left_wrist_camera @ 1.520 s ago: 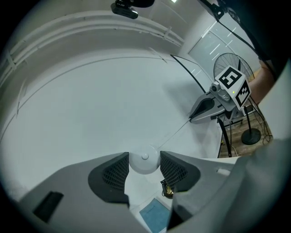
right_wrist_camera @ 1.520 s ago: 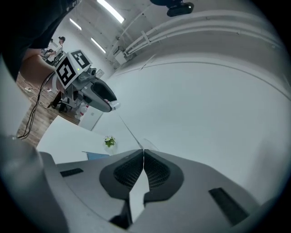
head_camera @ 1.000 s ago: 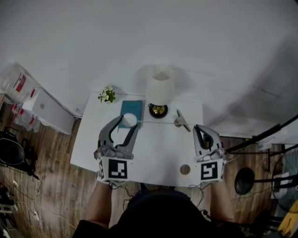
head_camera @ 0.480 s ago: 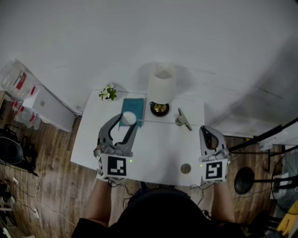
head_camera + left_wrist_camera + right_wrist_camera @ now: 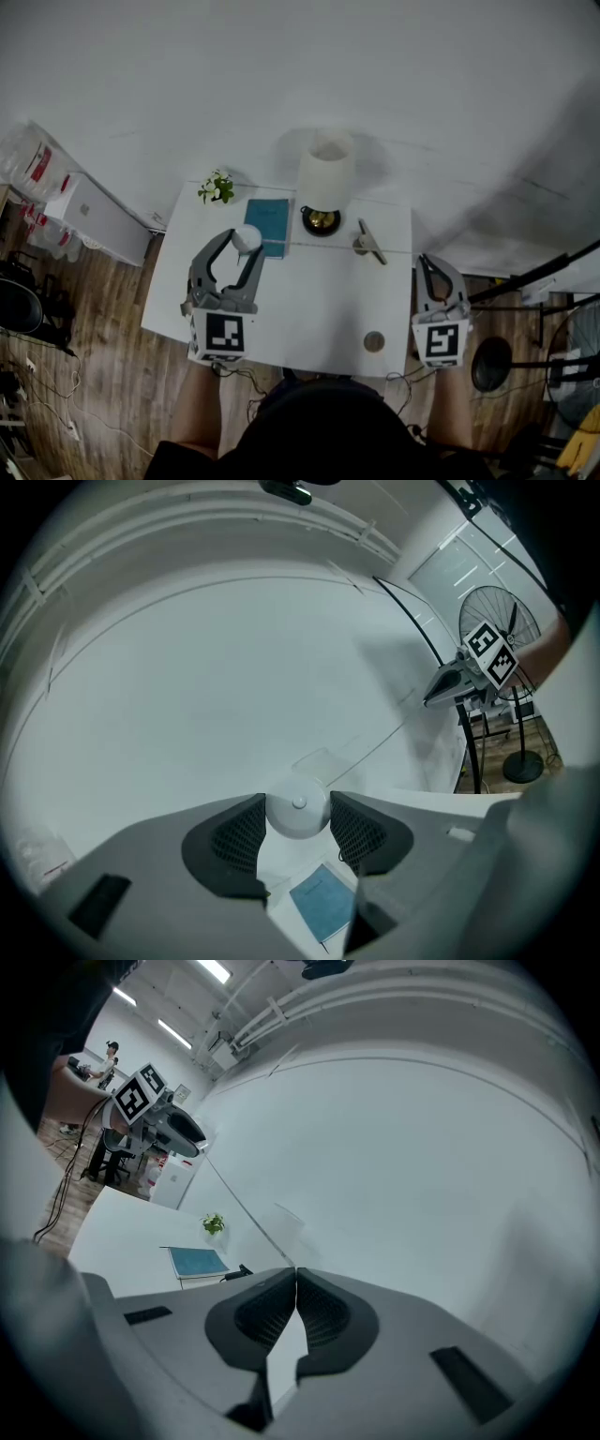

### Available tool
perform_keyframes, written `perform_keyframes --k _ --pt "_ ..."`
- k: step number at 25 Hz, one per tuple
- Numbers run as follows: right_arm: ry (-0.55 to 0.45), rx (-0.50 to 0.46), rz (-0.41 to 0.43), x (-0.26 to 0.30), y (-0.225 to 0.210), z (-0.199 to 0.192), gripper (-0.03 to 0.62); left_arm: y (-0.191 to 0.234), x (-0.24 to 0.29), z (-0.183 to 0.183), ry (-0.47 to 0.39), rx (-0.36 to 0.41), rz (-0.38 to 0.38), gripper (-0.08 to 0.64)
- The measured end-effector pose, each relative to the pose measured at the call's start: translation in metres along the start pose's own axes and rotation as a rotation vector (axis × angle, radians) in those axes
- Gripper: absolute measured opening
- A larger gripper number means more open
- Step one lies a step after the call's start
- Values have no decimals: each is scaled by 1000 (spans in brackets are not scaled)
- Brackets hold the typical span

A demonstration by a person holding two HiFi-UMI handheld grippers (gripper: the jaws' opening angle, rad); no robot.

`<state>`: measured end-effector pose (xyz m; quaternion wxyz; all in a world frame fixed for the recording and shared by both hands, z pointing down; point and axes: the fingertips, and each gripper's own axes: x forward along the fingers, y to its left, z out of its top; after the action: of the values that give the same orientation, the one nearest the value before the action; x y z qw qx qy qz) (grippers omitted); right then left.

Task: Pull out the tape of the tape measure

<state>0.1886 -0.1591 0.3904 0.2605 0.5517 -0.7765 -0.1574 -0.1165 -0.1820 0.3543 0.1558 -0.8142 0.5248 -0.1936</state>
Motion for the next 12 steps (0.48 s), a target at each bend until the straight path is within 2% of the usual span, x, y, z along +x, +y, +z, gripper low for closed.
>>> perform_keyframes --k 4,8,12 --pt "7 5 -10 -1 -4 -3 9 -6 1 -1 6 9 -13 213" --pt "26 17 -39 -2 -13 -10 9 2 0 -4 13 9 7 213" --pt "48 41 -61 -3 -24 -23 9 13 -1 -12 32 -21 23 213"
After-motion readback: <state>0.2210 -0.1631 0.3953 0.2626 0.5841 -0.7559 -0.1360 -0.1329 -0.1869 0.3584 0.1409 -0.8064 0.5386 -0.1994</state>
